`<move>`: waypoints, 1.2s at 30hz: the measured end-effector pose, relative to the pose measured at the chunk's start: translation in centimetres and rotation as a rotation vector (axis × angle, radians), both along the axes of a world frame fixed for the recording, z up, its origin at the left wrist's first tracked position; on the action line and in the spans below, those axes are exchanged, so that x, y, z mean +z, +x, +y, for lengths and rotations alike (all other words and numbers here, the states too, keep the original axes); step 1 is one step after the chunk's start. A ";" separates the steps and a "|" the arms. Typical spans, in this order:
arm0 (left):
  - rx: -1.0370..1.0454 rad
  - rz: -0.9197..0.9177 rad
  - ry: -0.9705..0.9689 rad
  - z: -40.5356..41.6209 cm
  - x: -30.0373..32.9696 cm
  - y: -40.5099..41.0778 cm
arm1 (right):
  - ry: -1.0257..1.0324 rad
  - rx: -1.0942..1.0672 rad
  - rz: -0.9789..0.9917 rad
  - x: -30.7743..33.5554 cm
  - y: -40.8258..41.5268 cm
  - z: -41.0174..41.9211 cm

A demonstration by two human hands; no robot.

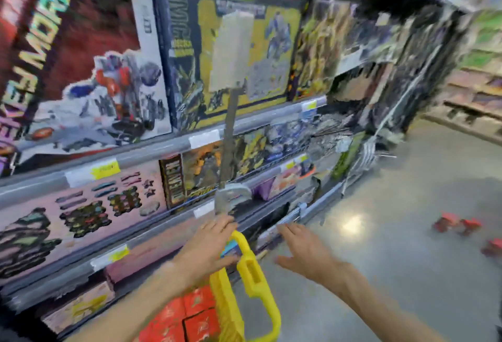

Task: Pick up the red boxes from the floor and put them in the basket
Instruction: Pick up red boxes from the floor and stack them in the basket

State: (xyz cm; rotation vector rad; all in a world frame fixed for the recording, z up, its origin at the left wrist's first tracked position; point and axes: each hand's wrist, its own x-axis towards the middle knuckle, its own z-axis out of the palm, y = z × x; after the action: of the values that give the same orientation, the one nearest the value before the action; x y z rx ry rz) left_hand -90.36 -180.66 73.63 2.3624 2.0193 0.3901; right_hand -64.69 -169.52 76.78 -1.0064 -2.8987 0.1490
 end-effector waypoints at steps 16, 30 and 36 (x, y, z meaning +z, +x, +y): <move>-0.514 0.084 0.201 28.9 16.7 41.0 | 0.181 -0.623 0.085 16.7 44.8 12.4; -0.646 0.113 0.139 55.7 15.0 62.0 | 0.162 -0.830 -0.019 15.6 68.1 32.9; -0.687 0.101 0.118 72.1 14.1 68.4 | 0.163 -0.882 -0.053 16.3 74.1 46.8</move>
State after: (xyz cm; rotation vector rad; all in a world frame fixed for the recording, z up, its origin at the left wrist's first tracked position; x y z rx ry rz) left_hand -21.96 -108.55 87.69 2.9814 1.1024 0.3681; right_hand 9.37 -122.68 93.04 -2.1130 -2.1719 -0.1634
